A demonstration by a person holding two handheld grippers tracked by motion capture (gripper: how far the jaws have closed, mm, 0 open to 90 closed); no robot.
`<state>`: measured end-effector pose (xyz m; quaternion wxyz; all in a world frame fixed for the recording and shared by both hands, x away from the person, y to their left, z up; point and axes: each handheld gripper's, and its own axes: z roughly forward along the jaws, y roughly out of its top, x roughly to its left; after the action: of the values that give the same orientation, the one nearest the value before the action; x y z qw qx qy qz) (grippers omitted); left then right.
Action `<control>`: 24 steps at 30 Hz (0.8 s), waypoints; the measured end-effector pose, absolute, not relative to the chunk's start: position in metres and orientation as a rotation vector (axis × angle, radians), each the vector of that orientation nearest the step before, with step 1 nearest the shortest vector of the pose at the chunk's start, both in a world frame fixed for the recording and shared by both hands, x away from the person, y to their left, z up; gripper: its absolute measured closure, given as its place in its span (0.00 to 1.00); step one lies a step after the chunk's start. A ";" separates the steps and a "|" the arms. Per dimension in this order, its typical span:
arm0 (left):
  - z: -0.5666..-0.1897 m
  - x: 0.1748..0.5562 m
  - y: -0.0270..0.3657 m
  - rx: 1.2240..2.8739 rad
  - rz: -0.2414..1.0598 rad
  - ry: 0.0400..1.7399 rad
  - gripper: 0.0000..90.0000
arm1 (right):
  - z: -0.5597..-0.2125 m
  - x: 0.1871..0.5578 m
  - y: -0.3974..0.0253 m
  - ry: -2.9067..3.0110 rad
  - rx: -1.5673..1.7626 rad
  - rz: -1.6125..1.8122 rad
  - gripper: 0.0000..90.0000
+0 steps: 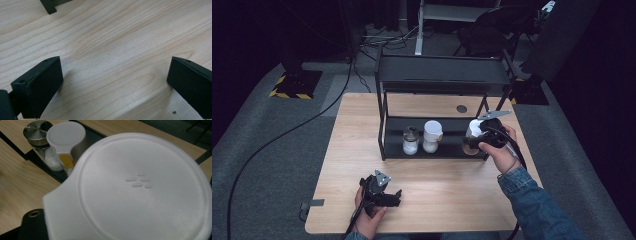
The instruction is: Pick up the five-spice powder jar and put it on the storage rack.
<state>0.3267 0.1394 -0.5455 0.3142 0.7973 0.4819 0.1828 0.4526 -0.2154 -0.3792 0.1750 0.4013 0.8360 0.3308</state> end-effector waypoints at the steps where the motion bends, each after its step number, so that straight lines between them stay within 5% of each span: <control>1: -0.545 0.327 0.139 2.102 0.482 1.270 0.00 | -0.380 0.454 -0.215 2.370 1.138 0.937 0.24; 24: -0.545 0.327 0.139 2.101 0.482 1.270 0.00 | -0.396 0.473 -0.197 2.377 1.134 0.933 0.24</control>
<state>0.3267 0.1394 -0.5455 0.3142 0.7972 0.4820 0.1828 0.4729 -0.1973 -0.3956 0.1728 0.3996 0.8380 0.3290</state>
